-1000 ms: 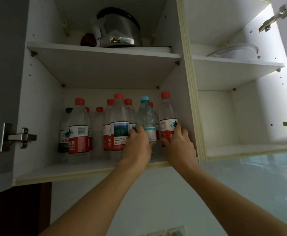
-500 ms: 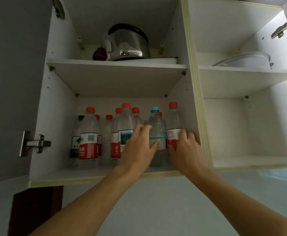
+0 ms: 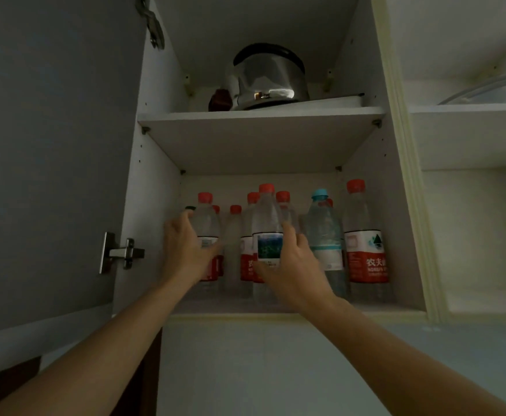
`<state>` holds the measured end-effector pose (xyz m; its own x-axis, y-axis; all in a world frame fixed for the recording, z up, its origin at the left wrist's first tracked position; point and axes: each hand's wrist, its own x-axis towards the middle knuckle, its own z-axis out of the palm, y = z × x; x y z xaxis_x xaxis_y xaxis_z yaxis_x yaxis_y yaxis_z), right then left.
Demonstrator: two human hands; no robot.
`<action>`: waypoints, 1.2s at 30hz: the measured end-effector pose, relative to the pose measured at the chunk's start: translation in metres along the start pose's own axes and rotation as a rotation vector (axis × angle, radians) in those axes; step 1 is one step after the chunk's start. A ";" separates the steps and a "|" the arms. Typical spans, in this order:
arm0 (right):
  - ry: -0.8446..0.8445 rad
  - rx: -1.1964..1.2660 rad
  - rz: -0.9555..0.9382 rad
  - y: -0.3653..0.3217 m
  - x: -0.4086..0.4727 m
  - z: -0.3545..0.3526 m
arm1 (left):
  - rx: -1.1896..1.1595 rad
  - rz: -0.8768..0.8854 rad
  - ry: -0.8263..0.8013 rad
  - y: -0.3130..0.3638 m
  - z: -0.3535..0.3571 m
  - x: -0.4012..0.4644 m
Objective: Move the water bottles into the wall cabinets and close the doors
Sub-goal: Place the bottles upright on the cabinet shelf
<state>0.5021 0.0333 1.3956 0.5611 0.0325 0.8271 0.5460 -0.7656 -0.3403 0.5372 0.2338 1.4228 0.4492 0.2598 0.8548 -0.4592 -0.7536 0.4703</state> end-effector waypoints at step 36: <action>0.059 0.039 0.048 0.021 -0.004 0.028 | 1.298 0.229 -0.244 -0.033 -0.016 0.049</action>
<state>0.5289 0.0355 1.3728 0.5502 -0.0422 0.8339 0.5440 -0.7396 -0.3963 0.5624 0.2807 1.4525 0.6472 0.0407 0.7613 0.4521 -0.8245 -0.3402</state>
